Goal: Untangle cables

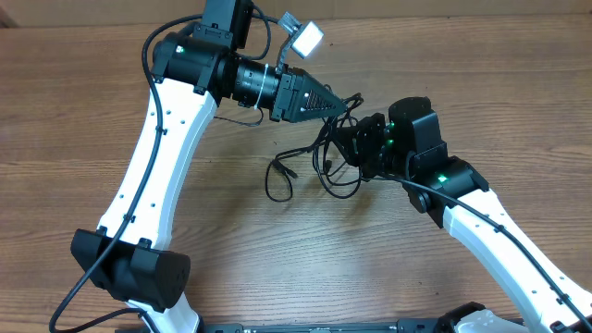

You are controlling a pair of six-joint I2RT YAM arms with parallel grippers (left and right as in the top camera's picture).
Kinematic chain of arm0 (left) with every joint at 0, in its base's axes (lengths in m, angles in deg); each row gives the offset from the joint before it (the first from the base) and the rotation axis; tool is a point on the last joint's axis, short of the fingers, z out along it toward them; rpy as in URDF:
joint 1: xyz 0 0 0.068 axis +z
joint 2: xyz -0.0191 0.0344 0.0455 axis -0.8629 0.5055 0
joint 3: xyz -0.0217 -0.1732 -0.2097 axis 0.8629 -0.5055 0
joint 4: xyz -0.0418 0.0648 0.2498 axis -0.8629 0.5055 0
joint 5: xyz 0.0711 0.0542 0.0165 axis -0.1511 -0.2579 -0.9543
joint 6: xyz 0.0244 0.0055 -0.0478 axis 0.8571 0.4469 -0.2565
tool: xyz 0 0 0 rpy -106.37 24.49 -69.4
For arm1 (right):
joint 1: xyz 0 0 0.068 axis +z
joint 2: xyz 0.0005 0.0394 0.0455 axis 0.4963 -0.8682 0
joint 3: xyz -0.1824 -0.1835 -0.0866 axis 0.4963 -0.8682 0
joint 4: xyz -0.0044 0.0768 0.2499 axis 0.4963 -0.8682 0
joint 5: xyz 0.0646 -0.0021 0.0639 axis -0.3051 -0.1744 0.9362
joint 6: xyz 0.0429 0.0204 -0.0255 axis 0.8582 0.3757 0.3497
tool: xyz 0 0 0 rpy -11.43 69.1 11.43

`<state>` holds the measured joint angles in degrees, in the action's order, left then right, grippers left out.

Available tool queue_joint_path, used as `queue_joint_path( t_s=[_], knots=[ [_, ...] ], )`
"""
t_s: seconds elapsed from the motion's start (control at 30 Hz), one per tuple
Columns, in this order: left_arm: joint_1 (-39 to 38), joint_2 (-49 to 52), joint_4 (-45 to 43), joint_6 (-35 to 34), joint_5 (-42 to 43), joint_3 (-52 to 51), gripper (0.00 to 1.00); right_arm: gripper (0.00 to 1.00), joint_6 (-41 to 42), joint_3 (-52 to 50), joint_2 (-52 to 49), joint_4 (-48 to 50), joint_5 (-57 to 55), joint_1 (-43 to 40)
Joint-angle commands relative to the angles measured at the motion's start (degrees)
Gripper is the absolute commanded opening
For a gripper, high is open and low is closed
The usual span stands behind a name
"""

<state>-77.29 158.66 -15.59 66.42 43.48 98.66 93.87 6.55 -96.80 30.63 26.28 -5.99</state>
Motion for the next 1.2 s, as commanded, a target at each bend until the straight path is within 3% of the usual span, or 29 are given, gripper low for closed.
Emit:
queue_joint_path(
  t_s=[0.0,0.13,0.27,0.5,0.67,0.87,1.0,1.17],
  knots=[
    [-0.1,-1.3,-0.2,1.3,2.5,1.3,0.04,0.04,-0.7,0.1,0.2,-0.2,-0.3,0.3],
    [0.4,-1.3,-0.3,1.2,-5.9,1.3,0.04,0.04,-8.9,0.1,1.0,-0.2,0.9,0.3],
    [0.4,-1.3,-0.3,-0.3,-20.1,1.3,0.04,0.04,-14.8,0.1,5.1,-0.5,2.1,0.3],
    [0.4,-1.3,-0.3,-9.5,-38.1,1.2,0.04,0.04,-23.4,0.1,16.7,-0.9,1.8,-0.4],
    [0.2,-1.2,0.4,-10.3,-39.5,1.1,0.04,0.04,-23.4,0.1,23.6,0.2,0.0,-4.5],
    [-0.7,-1.2,1.9,-9.9,-41.3,-0.6,0.04,0.04,-21.2,0.1,28.2,11.7,1.0,-12.8],
    [-1.2,-1.2,1.6,-10.1,-48.8,-4.5,0.04,0.04,-21.2,0.1,29.6,19.9,2.2,-17.4],
    [-1.0,-1.2,-0.9,-16.7,-57.3,-9.6,0.04,0.04,-21.3,0.1,29.4,17.1,2.0,-20.2]
  ],
)
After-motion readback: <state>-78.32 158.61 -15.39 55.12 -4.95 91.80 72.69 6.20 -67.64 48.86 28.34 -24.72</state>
